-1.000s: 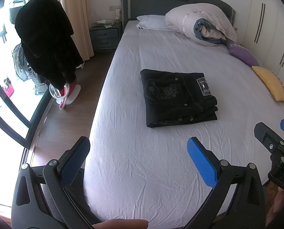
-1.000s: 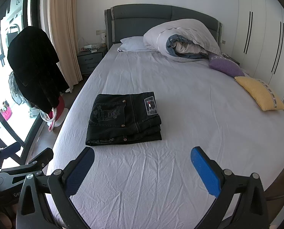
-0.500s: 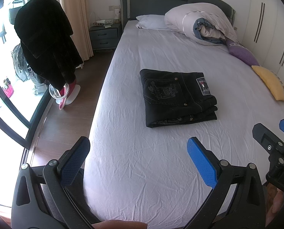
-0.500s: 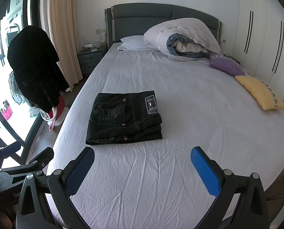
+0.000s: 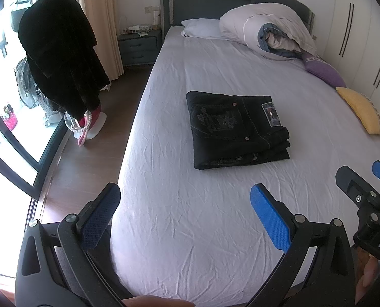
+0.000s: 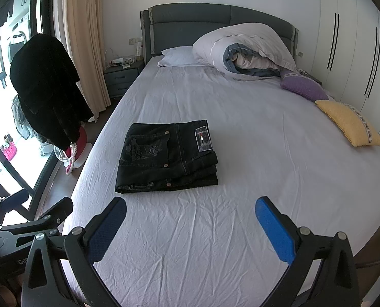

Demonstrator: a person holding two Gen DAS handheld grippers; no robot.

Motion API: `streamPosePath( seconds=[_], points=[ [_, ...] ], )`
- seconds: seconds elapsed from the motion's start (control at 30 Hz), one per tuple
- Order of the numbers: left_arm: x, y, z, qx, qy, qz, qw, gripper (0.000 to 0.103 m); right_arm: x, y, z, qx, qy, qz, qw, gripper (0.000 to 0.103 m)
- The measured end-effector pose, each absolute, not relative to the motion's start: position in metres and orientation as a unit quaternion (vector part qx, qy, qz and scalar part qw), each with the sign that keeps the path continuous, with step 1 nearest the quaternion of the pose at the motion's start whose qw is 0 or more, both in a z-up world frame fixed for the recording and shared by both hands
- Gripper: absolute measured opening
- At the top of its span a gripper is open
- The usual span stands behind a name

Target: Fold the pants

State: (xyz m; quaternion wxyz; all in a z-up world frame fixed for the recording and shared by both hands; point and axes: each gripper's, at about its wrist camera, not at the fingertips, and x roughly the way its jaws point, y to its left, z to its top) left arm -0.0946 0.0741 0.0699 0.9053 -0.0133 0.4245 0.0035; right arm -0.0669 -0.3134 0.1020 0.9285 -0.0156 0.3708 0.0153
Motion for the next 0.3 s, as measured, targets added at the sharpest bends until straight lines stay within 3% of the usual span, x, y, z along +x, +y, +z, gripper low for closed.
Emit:
streamPosePath(
  seconds=[0.3],
  points=[
    [-0.0936, 0.0759, 0.0658, -0.014, 0.426, 0.0, 0.904, 0.103, -0.0661, -0.3152, 0.1036, -0.016, 0.371, 0.015, 0.928, 0.103]
  ],
)
